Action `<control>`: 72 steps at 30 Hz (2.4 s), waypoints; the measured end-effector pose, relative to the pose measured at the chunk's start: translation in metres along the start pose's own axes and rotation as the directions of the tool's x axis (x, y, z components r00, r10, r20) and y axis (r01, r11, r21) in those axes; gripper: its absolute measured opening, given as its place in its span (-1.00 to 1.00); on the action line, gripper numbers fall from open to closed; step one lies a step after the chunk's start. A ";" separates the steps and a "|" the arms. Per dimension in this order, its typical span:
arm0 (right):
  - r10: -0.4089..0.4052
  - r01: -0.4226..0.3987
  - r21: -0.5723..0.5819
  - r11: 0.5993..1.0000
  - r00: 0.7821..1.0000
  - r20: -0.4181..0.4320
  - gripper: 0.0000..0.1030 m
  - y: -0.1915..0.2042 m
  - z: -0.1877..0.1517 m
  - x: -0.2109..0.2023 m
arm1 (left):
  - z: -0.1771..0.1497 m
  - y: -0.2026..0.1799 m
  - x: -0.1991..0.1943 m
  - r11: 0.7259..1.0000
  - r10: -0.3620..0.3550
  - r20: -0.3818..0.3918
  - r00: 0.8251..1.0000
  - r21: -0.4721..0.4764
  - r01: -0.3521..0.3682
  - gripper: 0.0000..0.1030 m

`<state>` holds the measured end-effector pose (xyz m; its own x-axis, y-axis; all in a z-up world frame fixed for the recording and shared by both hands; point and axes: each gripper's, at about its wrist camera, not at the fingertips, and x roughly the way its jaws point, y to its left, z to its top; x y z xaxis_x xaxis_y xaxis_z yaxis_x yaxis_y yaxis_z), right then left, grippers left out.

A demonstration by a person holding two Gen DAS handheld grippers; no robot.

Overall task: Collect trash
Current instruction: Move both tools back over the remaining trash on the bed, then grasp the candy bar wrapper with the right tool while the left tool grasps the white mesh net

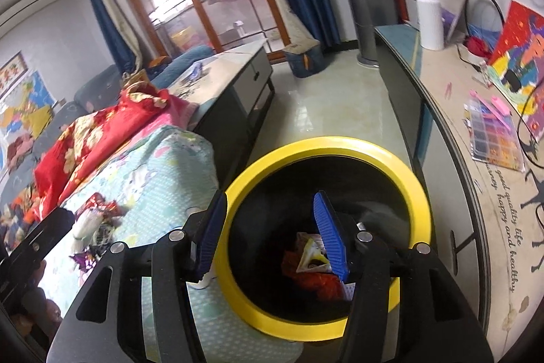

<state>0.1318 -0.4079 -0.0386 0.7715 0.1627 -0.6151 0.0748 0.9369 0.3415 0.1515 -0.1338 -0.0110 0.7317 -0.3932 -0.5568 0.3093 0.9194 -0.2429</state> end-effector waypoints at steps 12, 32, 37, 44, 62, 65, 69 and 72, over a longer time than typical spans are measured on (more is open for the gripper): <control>0.085 -0.083 -0.123 0.989 0.996 0.009 0.00 0.055 -0.006 -0.009 | -0.001 0.031 -0.028 0.996 0.085 0.063 0.994 -0.023 -0.083 0.78; 0.179 -0.185 -0.280 0.942 0.983 -0.048 0.07 0.127 -0.028 -0.007 | -0.006 0.096 -0.062 0.972 0.193 0.110 0.975 -0.158 -0.175 0.78; 0.203 -0.213 -0.312 0.926 0.977 -0.065 0.08 0.146 -0.033 -0.004 | -0.010 0.115 -0.069 0.960 0.228 0.114 0.967 -0.192 -0.204 0.78; 0.236 -0.257 -0.345 0.903 0.966 -0.101 0.08 0.173 -0.038 0.007 | -0.017 0.142 -0.079 0.938 0.273 0.106 0.956 -0.250 -0.241 0.78; 0.271 -0.338 -0.416 0.844 0.939 -0.214 -0.03 0.240 -0.039 0.085 | -0.045 0.217 -0.074 0.892 0.281 -0.007 0.960 -0.368 -0.263 0.62; 0.259 -0.341 -0.422 0.840 0.936 -0.240 -0.07 0.245 -0.039 0.103 | -0.051 0.225 -0.068 0.886 0.260 -0.030 0.965 -0.391 -0.251 0.56; 0.251 -0.347 -0.405 0.846 0.929 -0.271 -0.07 0.246 -0.039 0.122 | -0.056 0.233 -0.062 0.878 0.227 -0.049 0.973 -0.421 -0.226 0.48; 0.247 -0.349 -0.402 0.847 0.926 -0.284 -0.11 0.247 -0.039 0.131 | -0.059 0.236 -0.059 0.875 0.208 -0.055 0.977 -0.436 -0.211 0.43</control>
<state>0.2264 -0.1430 -0.0627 0.5535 0.4699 -0.6877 -0.4596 0.8609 0.2183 0.1455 0.1060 -0.0821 0.7456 -0.1929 -0.6379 -0.1485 0.8850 -0.4412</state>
